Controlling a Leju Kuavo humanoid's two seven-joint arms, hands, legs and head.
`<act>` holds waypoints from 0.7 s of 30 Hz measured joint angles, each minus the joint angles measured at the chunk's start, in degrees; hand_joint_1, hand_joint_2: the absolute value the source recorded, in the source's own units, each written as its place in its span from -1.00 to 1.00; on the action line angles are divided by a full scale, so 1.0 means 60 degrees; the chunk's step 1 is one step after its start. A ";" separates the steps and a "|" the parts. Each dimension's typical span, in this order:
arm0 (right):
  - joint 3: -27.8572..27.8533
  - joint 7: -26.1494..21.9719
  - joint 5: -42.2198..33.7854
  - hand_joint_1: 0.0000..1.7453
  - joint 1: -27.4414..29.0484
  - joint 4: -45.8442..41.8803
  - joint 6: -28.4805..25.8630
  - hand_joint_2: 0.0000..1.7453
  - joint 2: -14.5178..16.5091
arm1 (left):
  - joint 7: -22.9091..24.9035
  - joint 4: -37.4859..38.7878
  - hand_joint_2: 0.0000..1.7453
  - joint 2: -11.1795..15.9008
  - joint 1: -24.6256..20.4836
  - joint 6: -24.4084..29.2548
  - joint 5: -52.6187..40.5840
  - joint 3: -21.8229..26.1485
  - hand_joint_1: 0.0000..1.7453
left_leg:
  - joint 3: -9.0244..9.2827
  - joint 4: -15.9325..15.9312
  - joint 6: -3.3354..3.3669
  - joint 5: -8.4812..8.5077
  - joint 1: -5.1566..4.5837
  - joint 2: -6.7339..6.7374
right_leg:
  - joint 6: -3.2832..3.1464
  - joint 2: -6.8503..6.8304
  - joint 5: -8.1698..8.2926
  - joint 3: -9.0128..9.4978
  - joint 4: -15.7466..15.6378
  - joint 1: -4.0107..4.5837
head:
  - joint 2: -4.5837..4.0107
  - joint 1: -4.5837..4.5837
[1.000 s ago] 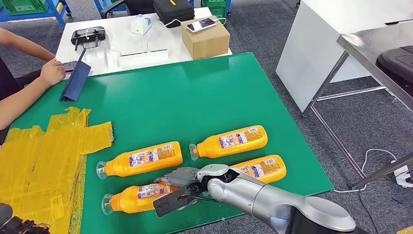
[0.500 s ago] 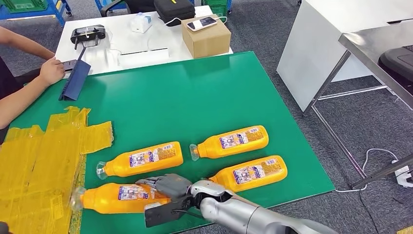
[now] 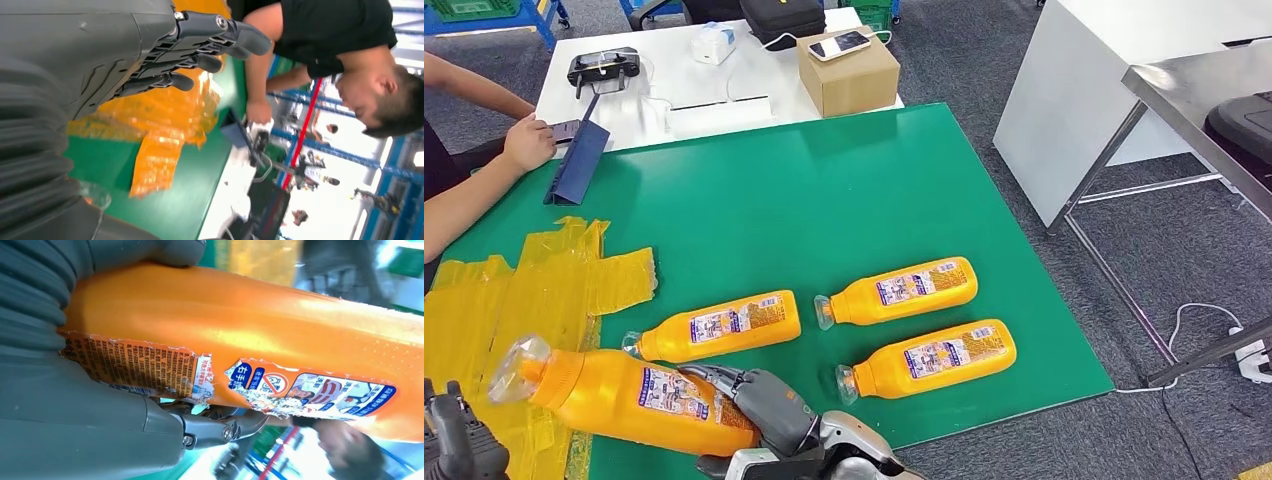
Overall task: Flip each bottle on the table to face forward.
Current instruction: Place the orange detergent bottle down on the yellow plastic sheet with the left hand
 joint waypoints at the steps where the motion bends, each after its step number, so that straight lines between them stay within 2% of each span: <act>1: -0.0135 -0.0099 0.0006 1.00 0.0118 -0.0180 0.0062 1.00 0.0001 | 0.0003 -0.0024 1.00 -0.0023 0.0057 -0.0129 0.0004 -0.0052 -1.00 | 0.0000 0.0000 0.0000 0.0000 0.0000 -0.0001 | 0.0000 0.0000 0.0000 0.0001 0.0000 0.0001 | 0.0000 -0.0001; 14: -0.0986 -0.0391 0.0096 1.00 0.0788 -0.1214 0.0384 1.00 0.0062 | 0.0019 -0.0412 1.00 -0.0151 0.0685 -0.1476 0.0541 -0.0624 -1.00 | 0.0002 -0.0001 0.0000 0.0001 0.0001 -0.0002 | 0.0000 -0.0001 -0.0001 0.0001 0.0001 0.0000 | 0.0000 -0.0001; 21: -0.1549 -0.0434 0.0101 1.00 0.1073 -0.1353 0.0301 1.00 0.0157 | -0.0214 -0.0733 1.00 -0.0162 0.1158 -0.3268 0.0080 -0.1482 -1.00 | 0.0000 0.0000 0.0000 0.0000 -0.0001 -0.0003 | 0.0001 -0.0001 -0.0001 0.0002 -0.0001 -0.0002 | 0.0000 0.0001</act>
